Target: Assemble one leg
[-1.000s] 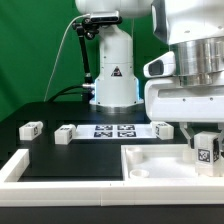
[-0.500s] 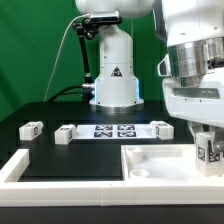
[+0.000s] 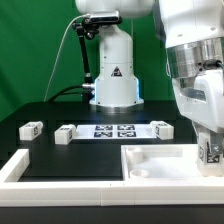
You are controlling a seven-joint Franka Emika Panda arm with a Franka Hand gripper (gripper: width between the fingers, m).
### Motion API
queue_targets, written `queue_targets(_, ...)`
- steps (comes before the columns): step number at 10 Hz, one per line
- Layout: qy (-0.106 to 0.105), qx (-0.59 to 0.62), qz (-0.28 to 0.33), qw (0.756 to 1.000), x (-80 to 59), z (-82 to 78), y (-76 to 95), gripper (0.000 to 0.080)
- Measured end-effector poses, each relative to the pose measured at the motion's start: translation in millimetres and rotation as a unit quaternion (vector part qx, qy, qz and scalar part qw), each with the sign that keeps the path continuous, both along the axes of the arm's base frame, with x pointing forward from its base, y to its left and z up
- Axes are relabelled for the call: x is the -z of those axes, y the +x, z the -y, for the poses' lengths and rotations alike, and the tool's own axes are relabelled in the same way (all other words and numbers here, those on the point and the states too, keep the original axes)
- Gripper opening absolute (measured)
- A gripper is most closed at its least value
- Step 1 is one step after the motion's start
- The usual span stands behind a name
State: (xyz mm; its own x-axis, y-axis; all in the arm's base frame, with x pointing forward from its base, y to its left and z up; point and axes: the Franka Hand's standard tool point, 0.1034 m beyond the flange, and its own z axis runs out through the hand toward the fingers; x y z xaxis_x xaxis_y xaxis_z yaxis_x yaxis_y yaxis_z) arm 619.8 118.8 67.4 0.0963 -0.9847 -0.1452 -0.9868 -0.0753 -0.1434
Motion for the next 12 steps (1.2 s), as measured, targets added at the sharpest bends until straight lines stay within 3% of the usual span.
queue_targets(1,0.0,-0.018,-0.009,1.0,0.4,-3.2,-2.3,0.0612)
queue_targets(2,0.0,-0.045,-0.015,0.999,-1.3,-6.3,-2.4,0.0612)
queue_targets(5,-0.026,-0.204,0.002,0.979,-2.7,-8.0,-1.6,0.0646)
queue_targets(9,-0.064,-0.43,0.031,0.9,-4.9,-4.3,3.0,0.0649)
queue_targets(10,-0.084,-0.492,0.039,0.866,-6.6,-8.9,3.9,0.0649)
queue_targets(12,-0.097,-0.585,0.048,0.803,-6.6,-8.2,3.9,0.0649)
